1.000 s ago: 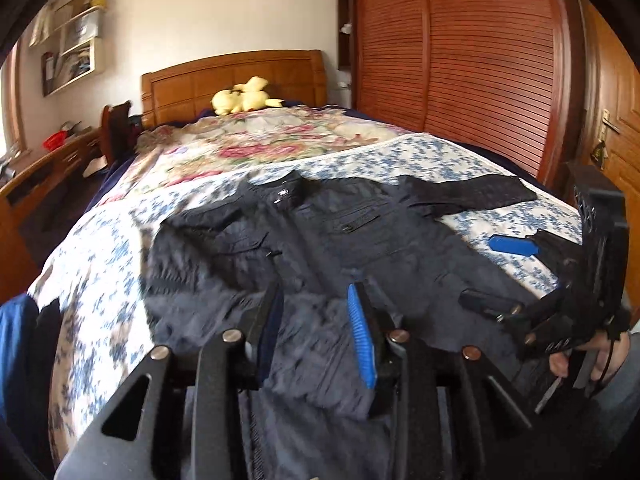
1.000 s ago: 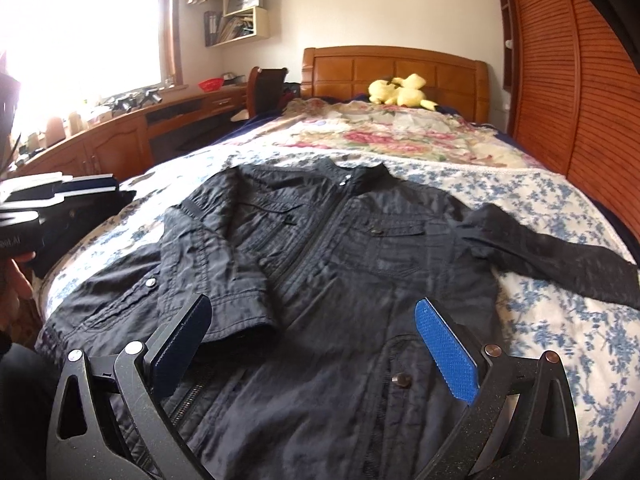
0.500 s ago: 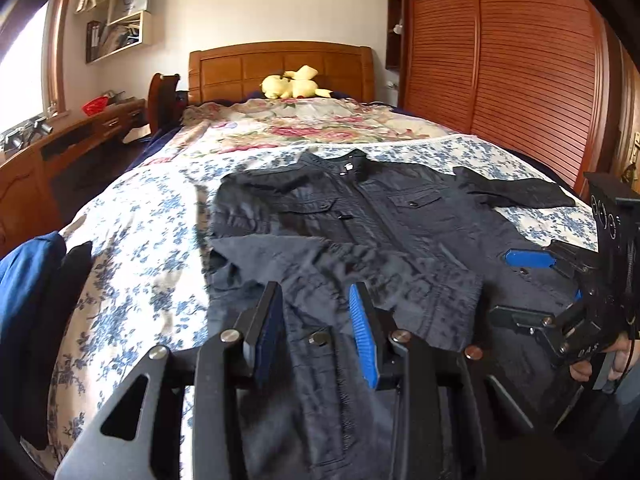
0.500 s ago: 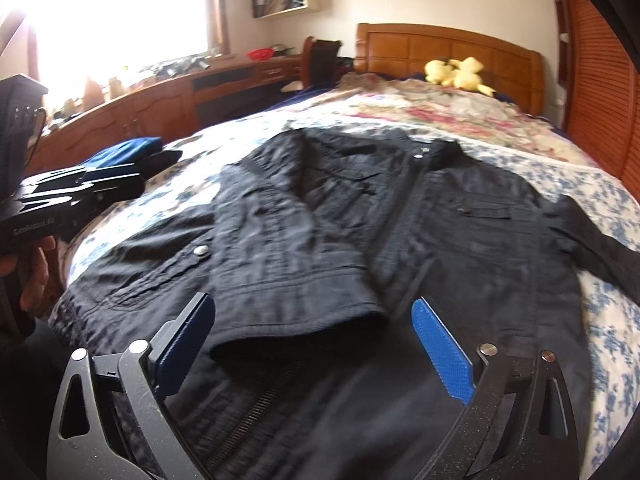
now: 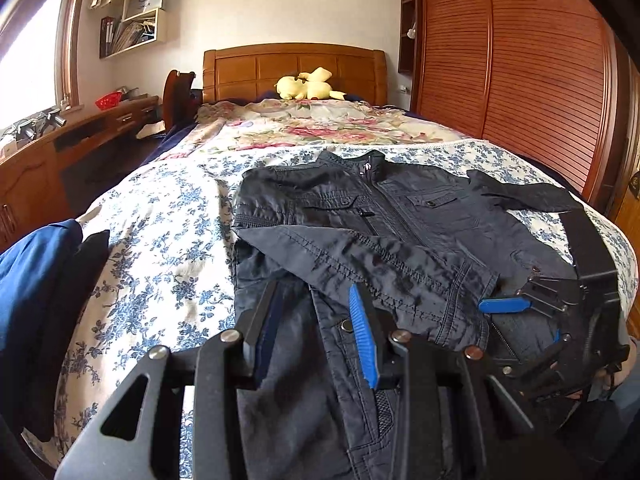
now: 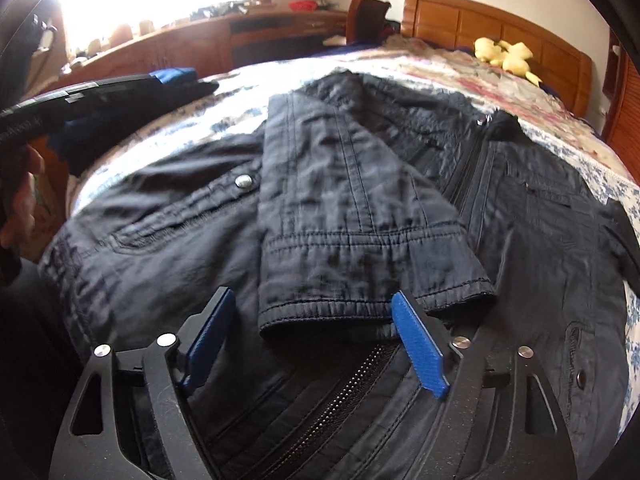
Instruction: Fold large clothes
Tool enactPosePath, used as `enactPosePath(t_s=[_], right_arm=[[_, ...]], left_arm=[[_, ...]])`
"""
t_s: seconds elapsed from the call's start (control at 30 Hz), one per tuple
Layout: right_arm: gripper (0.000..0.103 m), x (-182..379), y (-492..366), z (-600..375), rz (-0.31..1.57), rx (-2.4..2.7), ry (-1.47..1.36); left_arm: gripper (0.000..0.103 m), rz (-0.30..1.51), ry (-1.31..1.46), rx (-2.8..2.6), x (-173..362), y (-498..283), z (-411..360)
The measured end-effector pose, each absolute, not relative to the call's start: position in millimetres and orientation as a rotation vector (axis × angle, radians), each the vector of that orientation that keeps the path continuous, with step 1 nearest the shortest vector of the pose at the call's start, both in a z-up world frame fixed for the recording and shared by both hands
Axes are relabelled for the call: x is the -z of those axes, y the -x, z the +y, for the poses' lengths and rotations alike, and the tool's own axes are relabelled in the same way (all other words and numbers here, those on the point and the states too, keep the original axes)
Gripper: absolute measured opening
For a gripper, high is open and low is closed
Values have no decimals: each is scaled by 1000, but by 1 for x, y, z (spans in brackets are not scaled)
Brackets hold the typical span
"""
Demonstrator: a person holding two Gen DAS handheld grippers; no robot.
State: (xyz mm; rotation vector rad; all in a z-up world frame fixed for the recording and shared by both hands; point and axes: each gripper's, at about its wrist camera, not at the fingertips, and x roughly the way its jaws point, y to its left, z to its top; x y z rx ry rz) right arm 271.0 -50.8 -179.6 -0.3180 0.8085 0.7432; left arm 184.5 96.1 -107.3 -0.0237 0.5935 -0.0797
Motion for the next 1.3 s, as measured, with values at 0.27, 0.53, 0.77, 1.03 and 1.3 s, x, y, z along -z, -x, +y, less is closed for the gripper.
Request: enactPosePath(t_s=[0.27,0.53,0.77,1.03,1.3], right_arm=[[27,181,-277,-57,802,-700,351],[9,158,-279,-78,736,-698,269],[8,101,-282,-124,612,-684,109],[8,75,-294,-176,561,-587,-11],[8,77,-302,-209,593,-476,-30]], left_arm=[[33,600,-6,80,109,-184,86],[33,588,-8,82,108,-187,76],[33,578,-1,104,108,-188,66],[33,583,-10,117,110,-191,56],[33,581,-19,131,110,-193,47]])
